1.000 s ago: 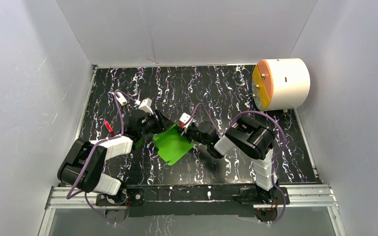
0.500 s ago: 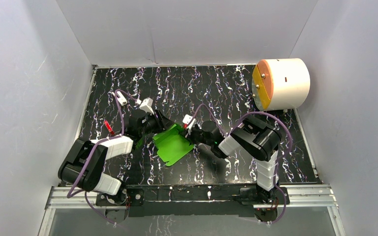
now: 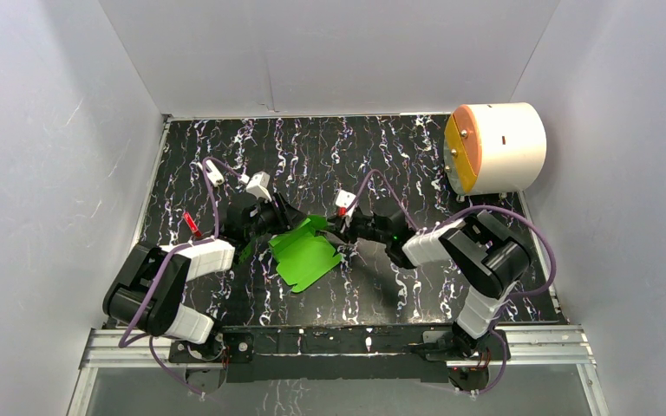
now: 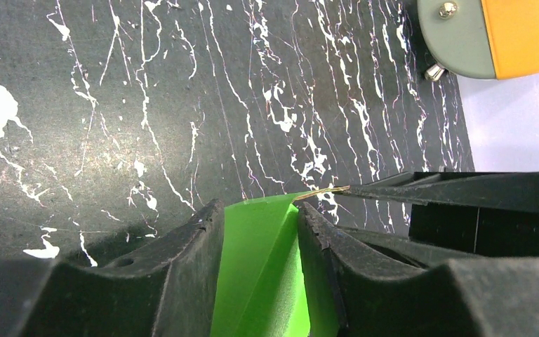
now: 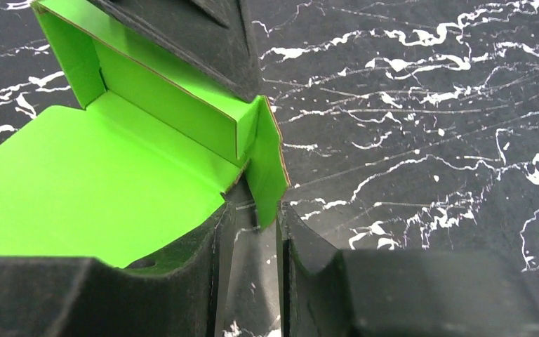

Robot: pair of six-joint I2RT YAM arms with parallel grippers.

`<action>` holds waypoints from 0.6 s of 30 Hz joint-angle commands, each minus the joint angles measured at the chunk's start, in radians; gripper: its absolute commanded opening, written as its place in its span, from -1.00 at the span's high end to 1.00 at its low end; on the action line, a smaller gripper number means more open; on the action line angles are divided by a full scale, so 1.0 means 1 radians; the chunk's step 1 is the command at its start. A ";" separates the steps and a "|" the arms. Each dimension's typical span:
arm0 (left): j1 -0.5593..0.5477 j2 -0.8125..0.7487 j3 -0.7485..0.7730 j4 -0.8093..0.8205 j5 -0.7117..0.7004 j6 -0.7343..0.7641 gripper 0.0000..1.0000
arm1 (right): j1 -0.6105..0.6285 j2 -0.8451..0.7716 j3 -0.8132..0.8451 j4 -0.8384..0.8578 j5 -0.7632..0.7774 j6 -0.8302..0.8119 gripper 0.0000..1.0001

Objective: Fold the paper box

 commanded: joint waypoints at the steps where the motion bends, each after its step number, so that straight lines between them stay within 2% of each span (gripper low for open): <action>1: 0.003 0.018 -0.013 -0.058 -0.004 0.043 0.20 | -0.041 -0.041 0.022 -0.065 -0.089 -0.050 0.32; 7: 0.004 0.018 -0.012 -0.054 0.002 0.044 0.20 | -0.098 -0.042 0.042 -0.091 -0.071 -0.077 0.49; 11: 0.003 0.018 -0.014 -0.052 0.006 0.046 0.21 | -0.122 -0.023 0.086 -0.124 -0.087 -0.107 0.50; 18: 0.002 0.015 -0.015 -0.050 0.010 0.045 0.21 | -0.121 0.101 0.212 -0.191 -0.190 -0.134 0.51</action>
